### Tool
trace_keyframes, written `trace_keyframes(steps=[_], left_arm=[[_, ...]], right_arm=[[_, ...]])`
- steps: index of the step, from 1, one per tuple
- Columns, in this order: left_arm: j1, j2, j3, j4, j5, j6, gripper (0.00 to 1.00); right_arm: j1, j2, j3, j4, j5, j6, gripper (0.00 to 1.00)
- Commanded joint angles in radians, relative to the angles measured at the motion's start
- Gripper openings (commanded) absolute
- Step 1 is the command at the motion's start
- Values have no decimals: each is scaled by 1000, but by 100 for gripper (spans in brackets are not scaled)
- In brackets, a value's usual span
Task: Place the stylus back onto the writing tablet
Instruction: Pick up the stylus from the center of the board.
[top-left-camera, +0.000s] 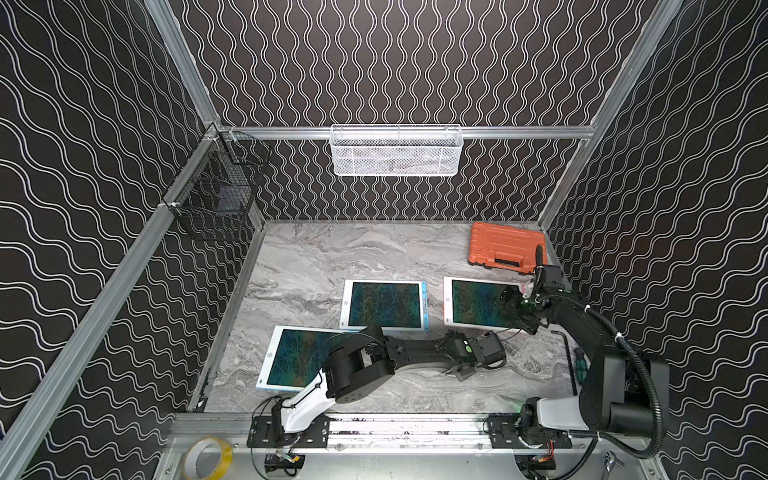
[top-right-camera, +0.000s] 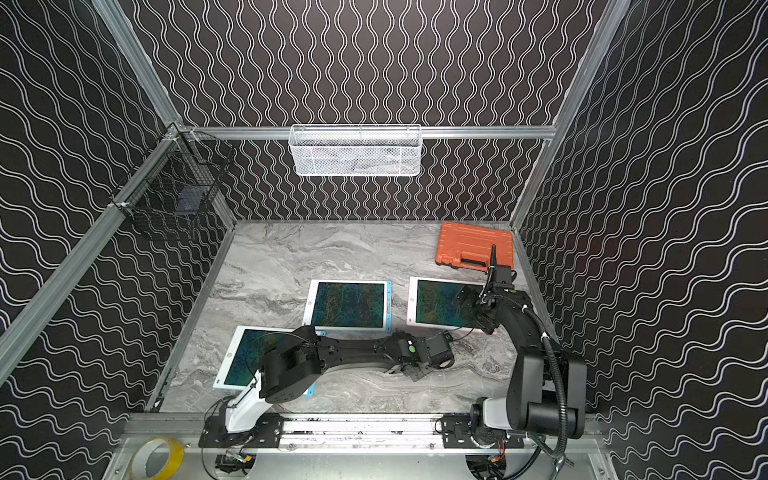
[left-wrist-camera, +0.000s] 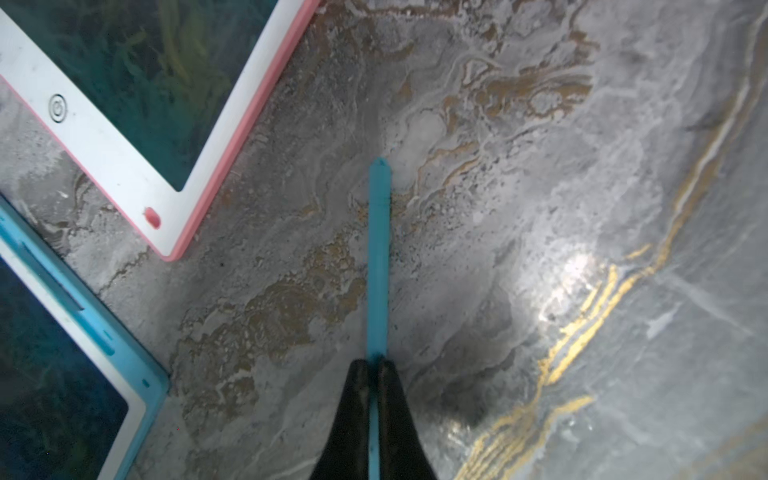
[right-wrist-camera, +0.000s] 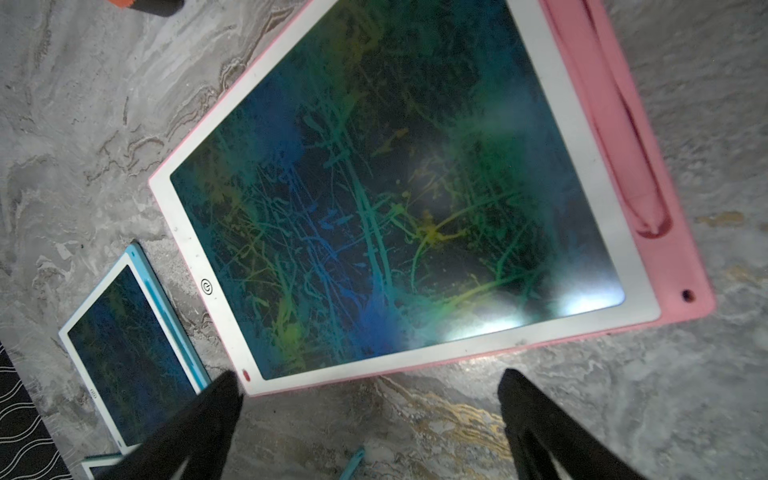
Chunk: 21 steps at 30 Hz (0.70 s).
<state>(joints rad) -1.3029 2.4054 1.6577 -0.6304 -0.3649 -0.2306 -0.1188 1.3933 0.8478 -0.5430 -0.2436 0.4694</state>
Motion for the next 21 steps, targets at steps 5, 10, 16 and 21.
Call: trace_keyframes(steps=[5, 10, 16, 21], left_arm=[[-1, 54, -56, -259, 281, -48, 1], [9, 32, -102, -192, 386, -76, 2], [22, 13, -140, -149, 448, -107, 5], [23, 28, -139, -144, 454, -113, 7]], right_arm=[[5, -10, 15, -15, 7, -7, 98], [7, -11, 17, -15, 7, -7, 98], [13, -16, 22, -17, 12, -11, 98], [18, -9, 27, -18, 13, -11, 98]])
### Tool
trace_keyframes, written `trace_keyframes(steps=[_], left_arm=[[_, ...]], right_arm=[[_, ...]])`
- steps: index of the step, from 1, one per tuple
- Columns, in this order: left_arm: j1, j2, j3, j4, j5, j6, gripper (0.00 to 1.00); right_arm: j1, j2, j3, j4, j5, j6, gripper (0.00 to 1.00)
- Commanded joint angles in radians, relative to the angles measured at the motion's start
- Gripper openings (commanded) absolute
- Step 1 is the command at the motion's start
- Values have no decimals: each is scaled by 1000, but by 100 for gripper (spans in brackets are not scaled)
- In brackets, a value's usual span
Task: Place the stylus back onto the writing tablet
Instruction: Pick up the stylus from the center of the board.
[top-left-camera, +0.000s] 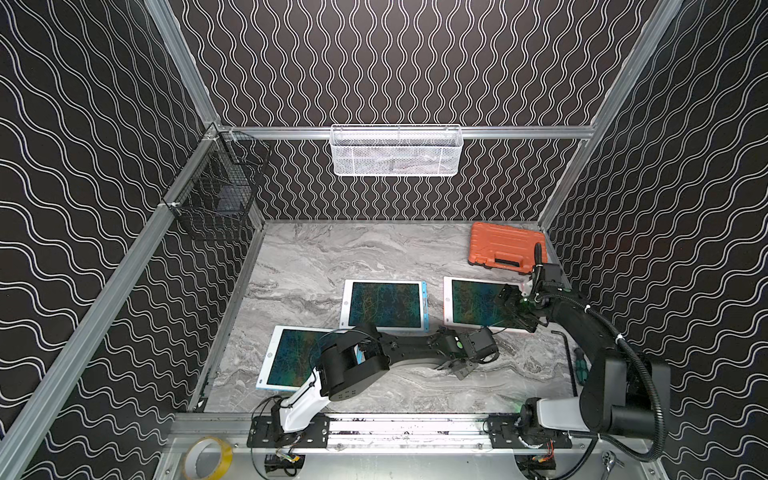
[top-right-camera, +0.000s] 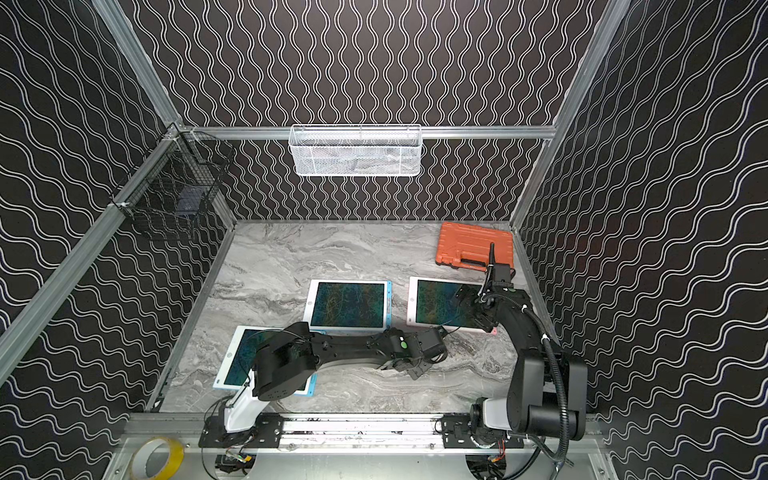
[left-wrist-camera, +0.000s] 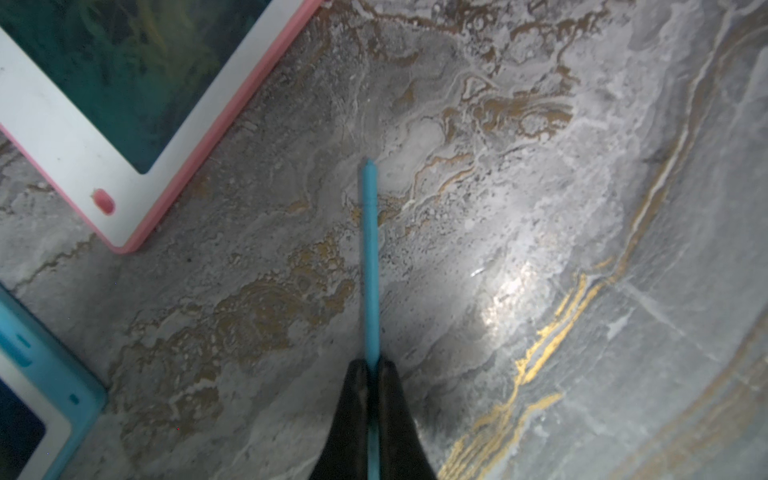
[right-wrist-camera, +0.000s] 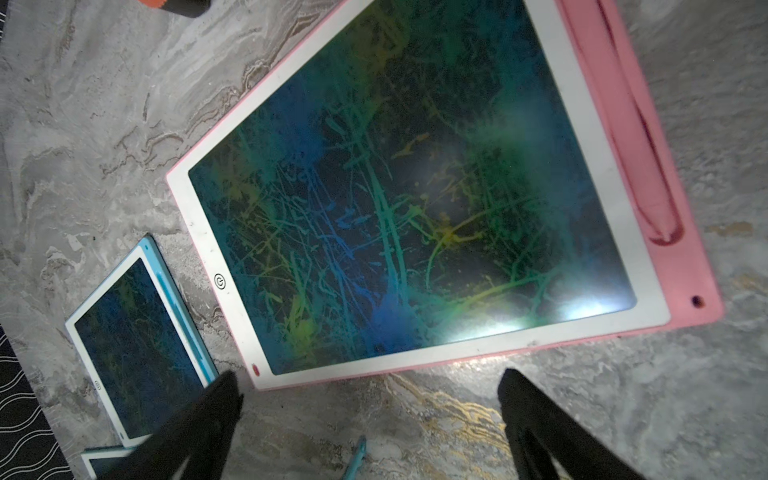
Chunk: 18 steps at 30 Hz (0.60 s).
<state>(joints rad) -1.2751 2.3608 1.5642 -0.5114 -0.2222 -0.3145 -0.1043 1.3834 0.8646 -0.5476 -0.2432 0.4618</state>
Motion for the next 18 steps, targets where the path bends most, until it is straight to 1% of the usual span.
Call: trace_keyframes(steps=[1, 11, 12, 15, 18], left_arm=[[-4, 75, -46, -260, 310, -31, 8], [0, 74, -57, -248, 307, -29, 8], [1, 73, -58, -249, 309, -29, 8], [6, 74, -55, -249, 310, -34, 1], [8, 72, -46, -255, 302, -37, 0]], right_arm=[[3, 1, 14, -13, 13, -5, 98], [5, -3, 19, -19, 30, -13, 98], [5, -1, 19, -19, 30, -13, 98], [5, 2, 25, -21, 31, -14, 98], [8, 2, 27, -21, 35, -15, 98]])
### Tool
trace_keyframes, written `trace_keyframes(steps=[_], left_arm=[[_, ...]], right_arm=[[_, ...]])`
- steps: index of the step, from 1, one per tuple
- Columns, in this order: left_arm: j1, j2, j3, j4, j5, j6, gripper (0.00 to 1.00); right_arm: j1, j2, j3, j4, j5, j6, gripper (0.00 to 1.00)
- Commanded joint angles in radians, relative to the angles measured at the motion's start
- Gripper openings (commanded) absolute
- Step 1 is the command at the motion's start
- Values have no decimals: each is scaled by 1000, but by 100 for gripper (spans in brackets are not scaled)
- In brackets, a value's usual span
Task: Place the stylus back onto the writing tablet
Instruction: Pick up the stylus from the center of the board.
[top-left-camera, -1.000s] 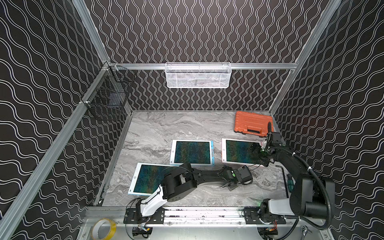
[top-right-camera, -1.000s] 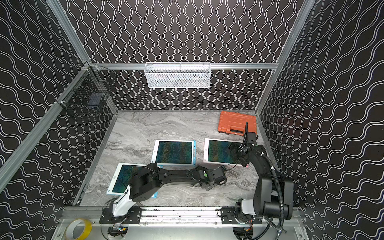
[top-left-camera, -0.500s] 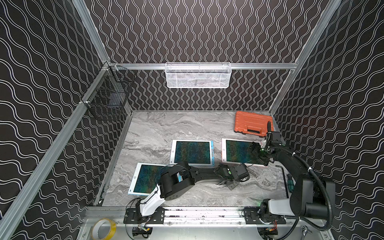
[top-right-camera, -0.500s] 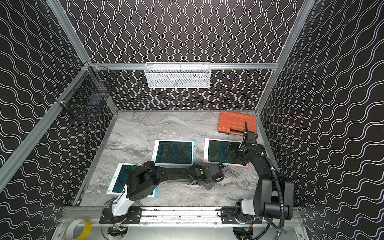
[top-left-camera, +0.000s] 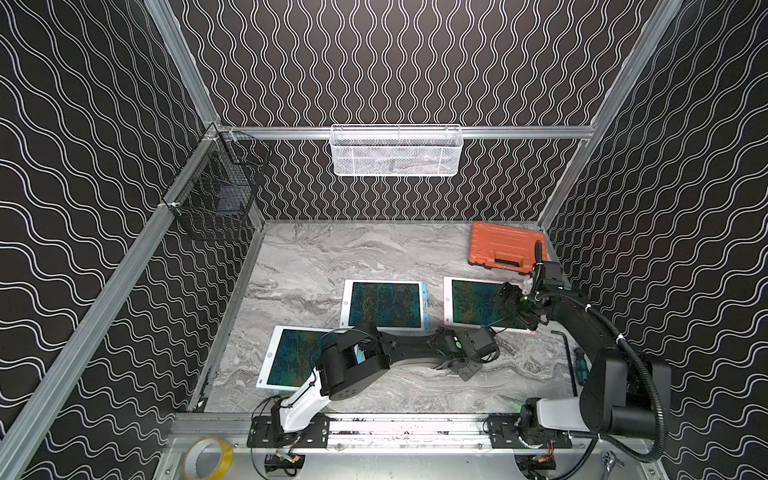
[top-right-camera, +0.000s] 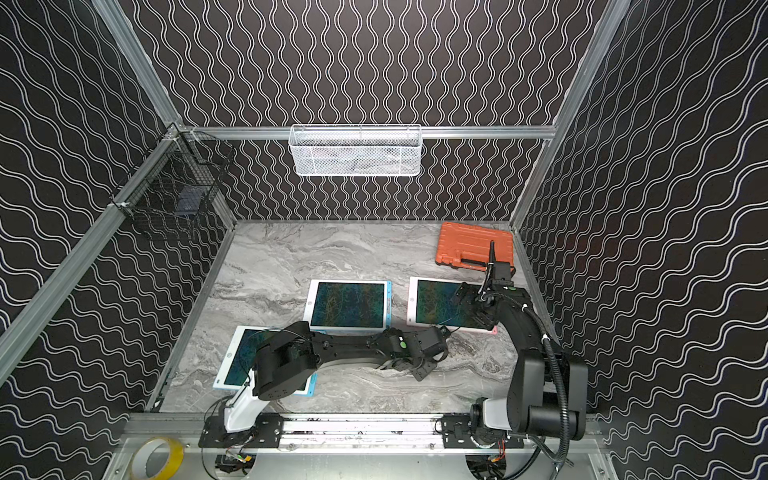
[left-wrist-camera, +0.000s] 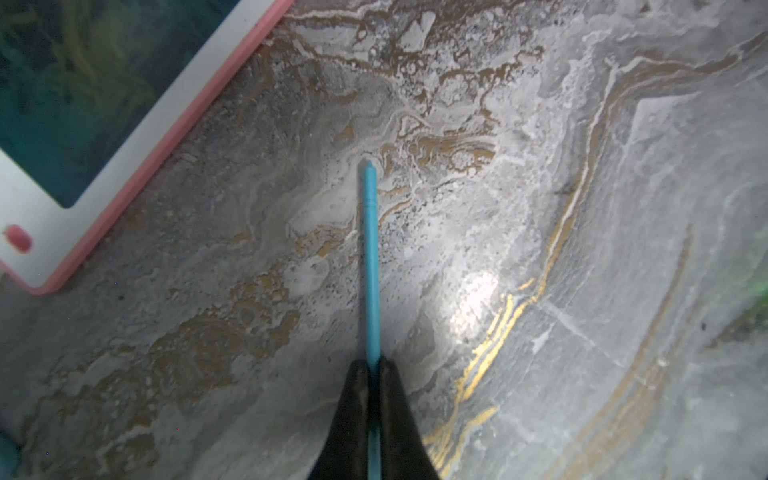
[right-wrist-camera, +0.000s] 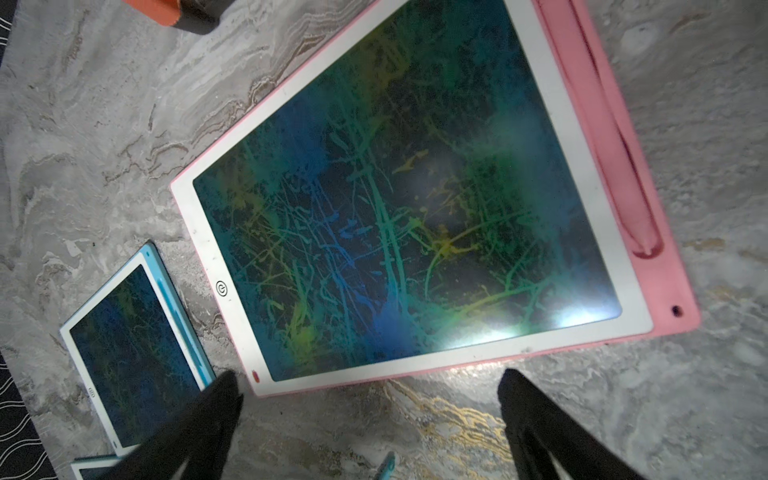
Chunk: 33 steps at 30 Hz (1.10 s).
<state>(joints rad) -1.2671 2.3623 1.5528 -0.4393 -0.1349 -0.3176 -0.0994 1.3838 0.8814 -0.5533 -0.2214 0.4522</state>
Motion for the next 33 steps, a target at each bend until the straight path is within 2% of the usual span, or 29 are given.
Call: trace_keyframes(steps=[1, 6, 22, 33], left_arm=[[0, 70, -33, -331, 211, -34, 0], [13, 55, -34, -329, 189, -40, 0], [130, -78, -22, -290, 230, -101, 0], [298, -206, -75, -156, 354, -203, 0]], right_arm=[[3, 1, 10, -15, 14, -7, 98], [6, 1, 11, -17, 14, -6, 98], [53, 7, 65, -40, 52, -17, 98], [166, 13, 141, -45, 132, -54, 98]])
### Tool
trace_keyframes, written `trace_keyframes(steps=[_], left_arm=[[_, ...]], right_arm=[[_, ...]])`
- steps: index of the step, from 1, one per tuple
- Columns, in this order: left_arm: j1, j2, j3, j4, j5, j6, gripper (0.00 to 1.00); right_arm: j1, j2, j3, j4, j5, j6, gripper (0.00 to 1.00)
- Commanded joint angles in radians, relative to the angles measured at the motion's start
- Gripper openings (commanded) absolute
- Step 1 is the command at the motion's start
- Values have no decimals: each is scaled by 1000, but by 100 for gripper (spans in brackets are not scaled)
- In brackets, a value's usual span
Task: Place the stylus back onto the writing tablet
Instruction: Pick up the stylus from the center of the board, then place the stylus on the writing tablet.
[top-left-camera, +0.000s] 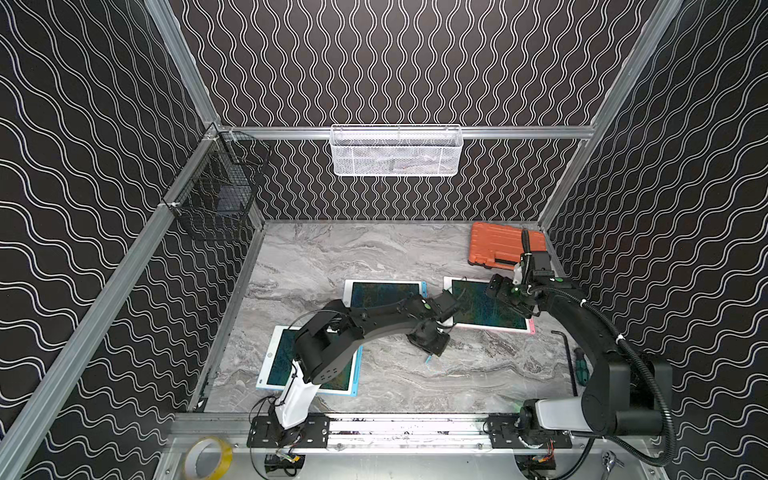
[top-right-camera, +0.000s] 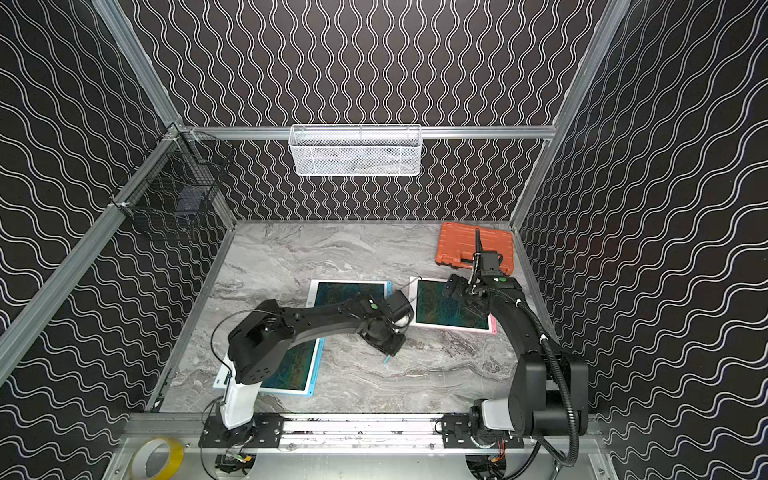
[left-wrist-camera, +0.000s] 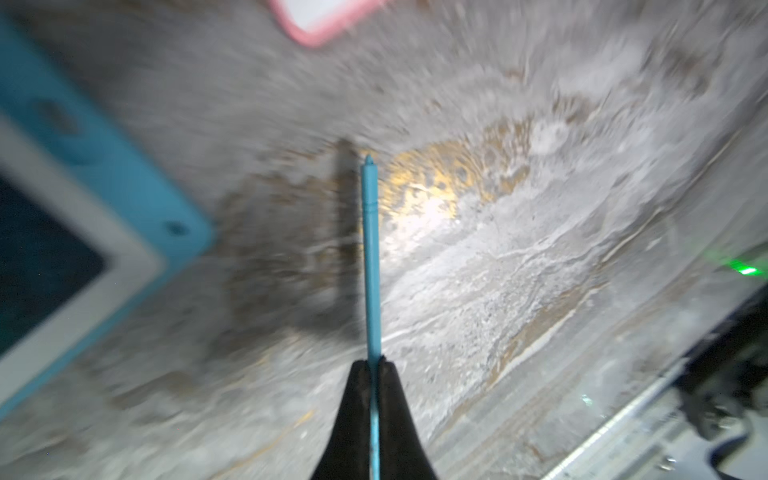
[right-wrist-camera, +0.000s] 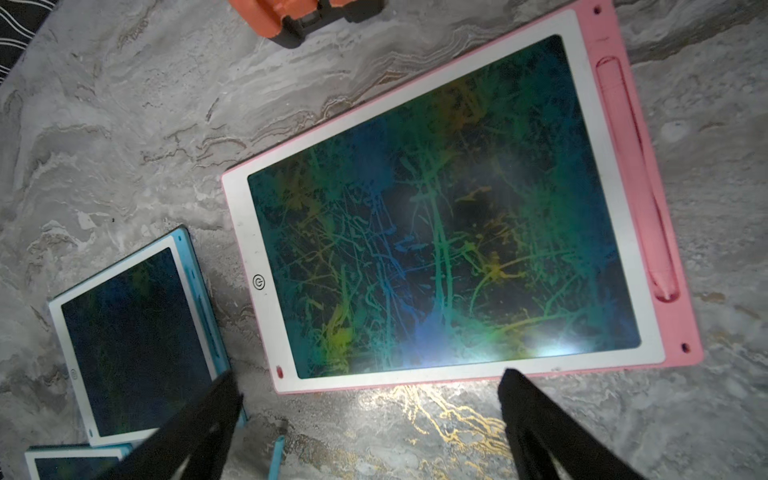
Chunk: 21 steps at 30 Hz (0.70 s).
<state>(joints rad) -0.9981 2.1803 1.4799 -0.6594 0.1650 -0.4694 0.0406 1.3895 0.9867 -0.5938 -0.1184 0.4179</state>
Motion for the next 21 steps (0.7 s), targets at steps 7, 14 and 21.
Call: trace_keyframes(steps=[7, 14, 21], left_arm=[[159, -79, -25, 174, 107, -182, 0], [251, -8, 55, 191, 73, -266, 0], [283, 49, 80, 231, 61, -349, 0]], right_arm=[[139, 94, 134, -18, 51, -46, 98], [161, 157, 170, -8, -25, -49, 98], [177, 212, 181, 4, -81, -79, 98]])
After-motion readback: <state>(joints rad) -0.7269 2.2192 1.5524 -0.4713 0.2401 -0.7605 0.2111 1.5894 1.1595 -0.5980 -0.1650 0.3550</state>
